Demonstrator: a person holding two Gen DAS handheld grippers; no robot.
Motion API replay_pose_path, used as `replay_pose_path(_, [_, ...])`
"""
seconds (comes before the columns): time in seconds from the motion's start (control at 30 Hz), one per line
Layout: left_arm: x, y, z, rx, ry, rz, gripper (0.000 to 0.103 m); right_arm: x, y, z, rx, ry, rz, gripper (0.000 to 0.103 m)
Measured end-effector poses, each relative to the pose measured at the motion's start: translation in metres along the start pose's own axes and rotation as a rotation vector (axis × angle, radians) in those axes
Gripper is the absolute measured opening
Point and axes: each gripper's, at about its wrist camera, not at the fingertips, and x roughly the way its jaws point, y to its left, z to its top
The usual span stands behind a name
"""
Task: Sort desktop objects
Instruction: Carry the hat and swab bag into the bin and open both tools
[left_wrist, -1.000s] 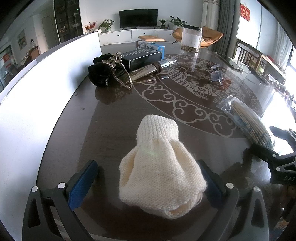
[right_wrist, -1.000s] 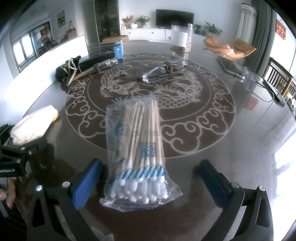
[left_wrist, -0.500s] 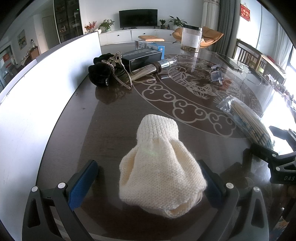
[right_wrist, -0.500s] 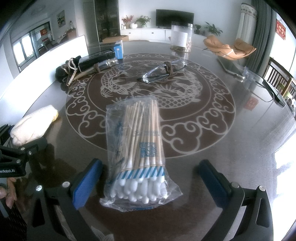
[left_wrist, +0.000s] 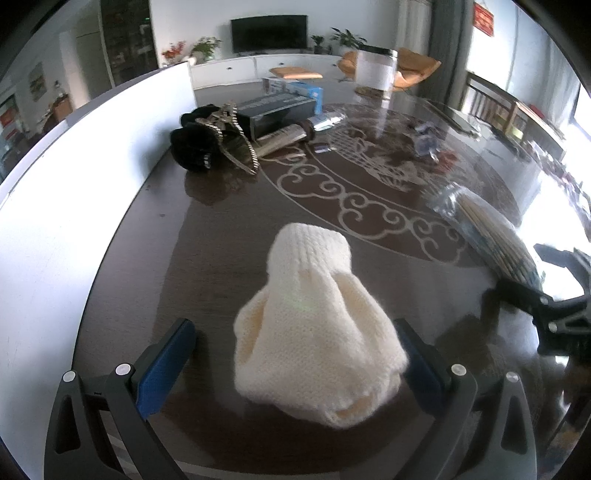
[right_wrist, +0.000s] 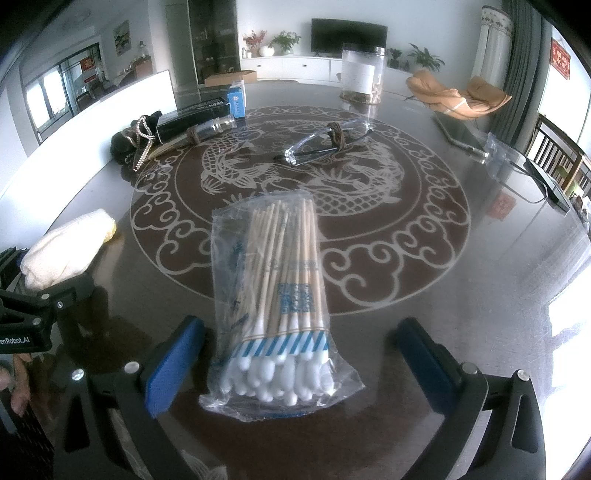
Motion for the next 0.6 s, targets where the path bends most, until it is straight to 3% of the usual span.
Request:
replay_pose_path(0.1, [-0.003, -0.002, -0.003, 0.014, -0.01, -0.008, 0.1, 0.002, 0.001, 0.004, -0.046, 0.048, 0.036, 0.101])
replay_pose_path(0.13, [-0.005, -0.003, -0.003, 0.022, -0.016, -0.017, 0.088, -0.001, 0.001, 0.005, -0.053, 0.034, 0.042, 0.087])
replay_pose_path(0.17, [-0.009, -0.006, -0.003, 0.039, -0.026, -0.03, 0.078, -0.006, 0.001, 0.005, -0.053, 0.019, 0.048, 0.064])
replay_pose_path(0.2, [-0.012, -0.009, -0.004, 0.057, -0.029, -0.039, 0.062, -0.008, 0.002, 0.005, -0.056, 0.024, 0.046, 0.055])
replay_pose_path(0.23, [-0.015, -0.012, -0.004, 0.071, -0.025, -0.051, 0.051, -0.008, 0.002, 0.006, -0.053, 0.032, 0.053, 0.047])
replay_pose_path(0.27, [-0.016, -0.012, -0.004, 0.074, -0.021, -0.061, 0.05, -0.01, 0.0, 0.006, -0.041, 0.038, 0.068, 0.043])
replay_pose_path(0.4, [-0.029, -0.01, -0.01, 0.027, 0.008, -0.162, 0.047, -0.031, -0.006, 0.004, 0.05, 0.04, 0.155, 0.038])
replay_pose_path(0.6, [-0.061, 0.006, -0.016, -0.035, -0.015, -0.203, 0.047, -0.051, -0.003, -0.009, 0.088, 0.039, 0.21, 0.038])
